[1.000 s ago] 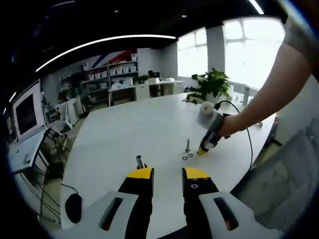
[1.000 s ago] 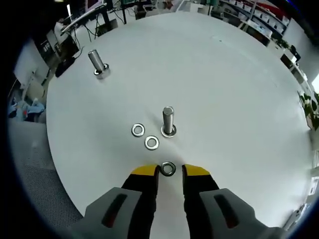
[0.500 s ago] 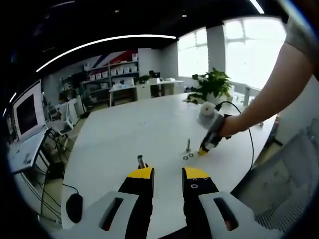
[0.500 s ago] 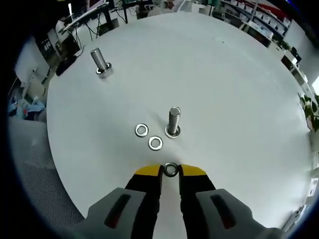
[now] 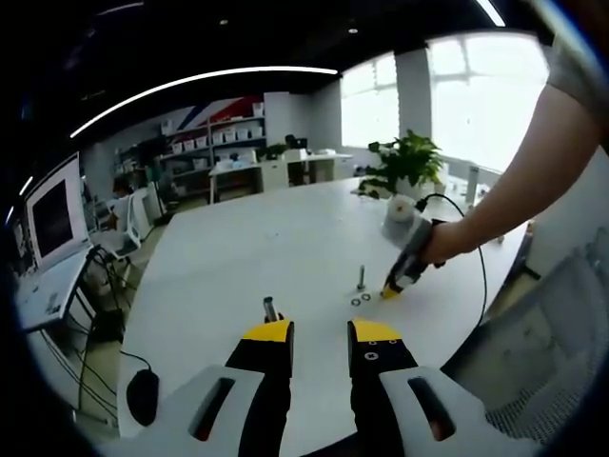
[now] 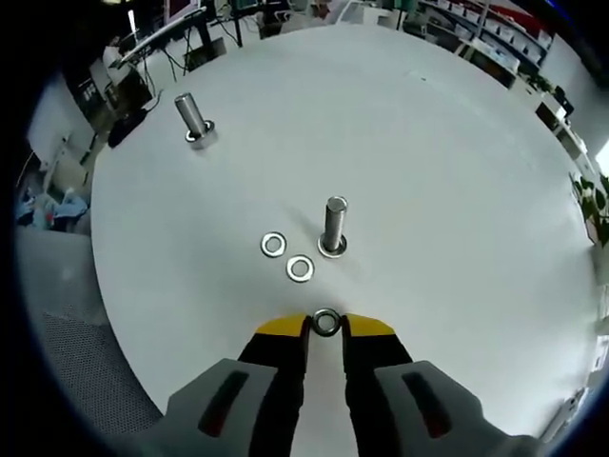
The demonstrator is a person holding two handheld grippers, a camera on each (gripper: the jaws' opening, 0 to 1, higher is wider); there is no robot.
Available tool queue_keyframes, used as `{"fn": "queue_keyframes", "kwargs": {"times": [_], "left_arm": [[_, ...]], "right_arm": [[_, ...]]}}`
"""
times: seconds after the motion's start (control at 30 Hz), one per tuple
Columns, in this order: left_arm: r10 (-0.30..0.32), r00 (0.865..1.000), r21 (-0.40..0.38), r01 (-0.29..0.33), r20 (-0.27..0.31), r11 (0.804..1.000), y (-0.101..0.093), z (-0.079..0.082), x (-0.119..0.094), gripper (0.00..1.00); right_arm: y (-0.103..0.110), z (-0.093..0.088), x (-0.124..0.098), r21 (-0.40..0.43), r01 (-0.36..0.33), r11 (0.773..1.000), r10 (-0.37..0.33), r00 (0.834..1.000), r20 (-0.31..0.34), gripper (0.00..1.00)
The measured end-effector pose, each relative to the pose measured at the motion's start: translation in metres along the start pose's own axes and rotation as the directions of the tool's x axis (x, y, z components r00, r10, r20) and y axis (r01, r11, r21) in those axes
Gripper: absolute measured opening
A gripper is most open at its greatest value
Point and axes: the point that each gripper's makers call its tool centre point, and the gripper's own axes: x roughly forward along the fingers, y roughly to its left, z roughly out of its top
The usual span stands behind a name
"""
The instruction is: Place the washer onto the threaded stud by aligning its center hole with the stud, sliding it down to the base, and recovering from edge contact or off-axis alignment until the washer reaches the visible bottom stop.
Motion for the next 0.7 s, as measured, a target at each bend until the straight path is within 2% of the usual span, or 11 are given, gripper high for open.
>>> {"fn": "queue_keyframes", "kwargs": {"times": [0.33, 0.7], "left_arm": [[-0.001, 1.000, 0.001, 0.001, 0.000, 1.000, -0.0004, -0.0001, -0.0001, 0.20], [-0.002, 1.000, 0.000, 0.002, 0.001, 1.000, -0.0007, -0.0002, -0.0004, 0.20]], "right_arm": [[0.0028, -0.0016, 0.0004, -0.014, -0.010, 1.000, 0.010, 1.000, 0.011, 0.21], [0.0009, -0.0014, 0.0006, 0.001, -0.002, 1.000, 0.002, 1.000, 0.014, 0.19]]}}
